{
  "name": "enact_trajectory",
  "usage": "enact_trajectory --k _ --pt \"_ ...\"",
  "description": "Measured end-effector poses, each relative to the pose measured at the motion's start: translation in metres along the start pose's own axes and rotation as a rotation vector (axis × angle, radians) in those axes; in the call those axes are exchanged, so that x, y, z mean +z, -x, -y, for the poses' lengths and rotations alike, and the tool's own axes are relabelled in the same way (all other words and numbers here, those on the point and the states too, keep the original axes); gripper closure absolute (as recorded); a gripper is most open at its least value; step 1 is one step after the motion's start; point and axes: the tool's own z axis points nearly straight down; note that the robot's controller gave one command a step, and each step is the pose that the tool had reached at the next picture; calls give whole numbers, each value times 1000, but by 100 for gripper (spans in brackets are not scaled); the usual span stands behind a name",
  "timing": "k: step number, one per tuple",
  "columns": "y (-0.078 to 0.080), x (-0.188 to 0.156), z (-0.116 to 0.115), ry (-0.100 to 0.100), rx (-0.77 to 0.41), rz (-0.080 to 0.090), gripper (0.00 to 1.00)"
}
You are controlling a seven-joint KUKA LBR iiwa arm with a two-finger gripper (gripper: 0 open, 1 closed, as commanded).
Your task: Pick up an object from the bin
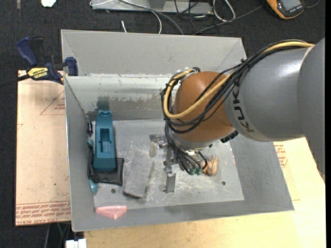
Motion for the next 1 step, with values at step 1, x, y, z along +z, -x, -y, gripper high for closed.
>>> enact_trajectory --k 1 --pt "18 -28 46 -1 90 1 0"
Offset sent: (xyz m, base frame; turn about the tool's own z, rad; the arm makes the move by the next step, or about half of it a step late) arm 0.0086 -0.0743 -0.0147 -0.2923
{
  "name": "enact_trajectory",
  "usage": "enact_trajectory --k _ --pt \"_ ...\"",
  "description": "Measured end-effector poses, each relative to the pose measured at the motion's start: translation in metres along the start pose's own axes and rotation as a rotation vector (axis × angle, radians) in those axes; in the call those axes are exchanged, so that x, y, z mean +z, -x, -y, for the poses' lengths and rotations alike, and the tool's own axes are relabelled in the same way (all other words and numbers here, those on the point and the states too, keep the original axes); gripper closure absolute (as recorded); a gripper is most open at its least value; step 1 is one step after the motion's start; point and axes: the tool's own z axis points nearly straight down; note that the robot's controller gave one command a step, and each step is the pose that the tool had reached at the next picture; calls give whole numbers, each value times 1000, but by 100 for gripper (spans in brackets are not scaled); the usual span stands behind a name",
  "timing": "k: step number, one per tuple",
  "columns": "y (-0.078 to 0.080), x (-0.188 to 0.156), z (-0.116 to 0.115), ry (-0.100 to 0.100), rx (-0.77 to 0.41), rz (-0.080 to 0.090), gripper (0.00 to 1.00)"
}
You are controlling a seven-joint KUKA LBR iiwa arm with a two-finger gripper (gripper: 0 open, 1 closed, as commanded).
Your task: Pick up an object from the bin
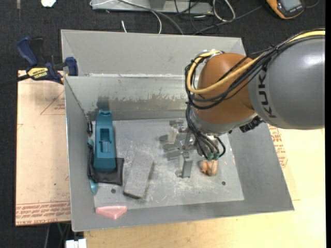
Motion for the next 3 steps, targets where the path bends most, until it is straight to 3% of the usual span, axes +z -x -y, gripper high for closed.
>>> enact_trajectory --k 1,2,3 --pt "-5 12 15 1 -61 -3 0" --pt "34 31 42 -1 -274 3 0" --pt "40 2 60 1 -195 -3 0"
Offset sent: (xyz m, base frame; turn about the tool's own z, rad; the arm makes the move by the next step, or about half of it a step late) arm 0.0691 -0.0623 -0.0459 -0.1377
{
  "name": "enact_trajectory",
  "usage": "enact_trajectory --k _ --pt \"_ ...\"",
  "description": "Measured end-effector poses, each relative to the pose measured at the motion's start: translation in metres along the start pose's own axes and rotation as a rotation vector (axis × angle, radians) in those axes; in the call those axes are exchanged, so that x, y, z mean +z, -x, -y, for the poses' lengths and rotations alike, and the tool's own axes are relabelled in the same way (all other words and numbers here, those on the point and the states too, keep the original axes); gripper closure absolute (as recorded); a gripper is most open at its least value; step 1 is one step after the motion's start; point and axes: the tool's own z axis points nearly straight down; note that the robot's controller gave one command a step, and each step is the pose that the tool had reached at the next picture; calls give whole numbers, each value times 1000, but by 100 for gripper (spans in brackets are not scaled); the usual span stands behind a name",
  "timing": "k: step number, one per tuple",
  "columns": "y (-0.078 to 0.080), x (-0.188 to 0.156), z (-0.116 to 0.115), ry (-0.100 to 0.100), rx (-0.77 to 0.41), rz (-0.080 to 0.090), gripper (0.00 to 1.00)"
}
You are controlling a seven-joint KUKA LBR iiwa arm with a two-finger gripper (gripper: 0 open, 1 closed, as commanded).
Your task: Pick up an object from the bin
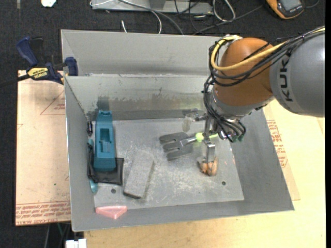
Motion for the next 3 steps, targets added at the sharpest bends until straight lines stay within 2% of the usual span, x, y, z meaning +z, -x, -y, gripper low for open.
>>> enact_trajectory --k 1,2,3 --pt "16 -18 38 0 83 5 0" --pt "34 14 40 0 -1 5 0" --pt "7 71 14 -1 36 9 0"
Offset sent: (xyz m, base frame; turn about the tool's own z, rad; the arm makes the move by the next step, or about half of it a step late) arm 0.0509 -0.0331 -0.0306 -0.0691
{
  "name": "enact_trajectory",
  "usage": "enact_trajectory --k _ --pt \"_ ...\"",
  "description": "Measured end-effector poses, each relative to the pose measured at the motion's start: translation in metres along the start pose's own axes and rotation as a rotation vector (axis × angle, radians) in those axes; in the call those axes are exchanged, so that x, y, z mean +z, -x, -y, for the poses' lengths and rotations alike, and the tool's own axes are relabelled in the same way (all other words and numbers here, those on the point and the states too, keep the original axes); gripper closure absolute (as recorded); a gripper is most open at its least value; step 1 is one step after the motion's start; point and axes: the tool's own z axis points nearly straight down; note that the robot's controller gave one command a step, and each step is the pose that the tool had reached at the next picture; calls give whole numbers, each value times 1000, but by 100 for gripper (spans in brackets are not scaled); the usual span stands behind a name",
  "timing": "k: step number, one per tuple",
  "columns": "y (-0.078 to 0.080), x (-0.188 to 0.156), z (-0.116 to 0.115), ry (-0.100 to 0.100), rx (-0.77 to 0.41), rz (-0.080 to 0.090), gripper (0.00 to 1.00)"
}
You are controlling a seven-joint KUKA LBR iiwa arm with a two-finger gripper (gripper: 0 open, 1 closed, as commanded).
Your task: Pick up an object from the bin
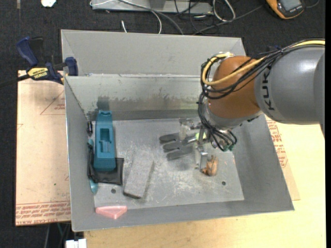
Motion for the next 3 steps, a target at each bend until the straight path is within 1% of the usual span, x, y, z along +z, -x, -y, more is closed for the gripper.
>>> enact_trajectory --k 1,2,3 --pt "-25 28 -22 0 -16 2 0" --pt "17 32 0 2 45 1 0" --pt "22 33 50 4 -36 1 0"
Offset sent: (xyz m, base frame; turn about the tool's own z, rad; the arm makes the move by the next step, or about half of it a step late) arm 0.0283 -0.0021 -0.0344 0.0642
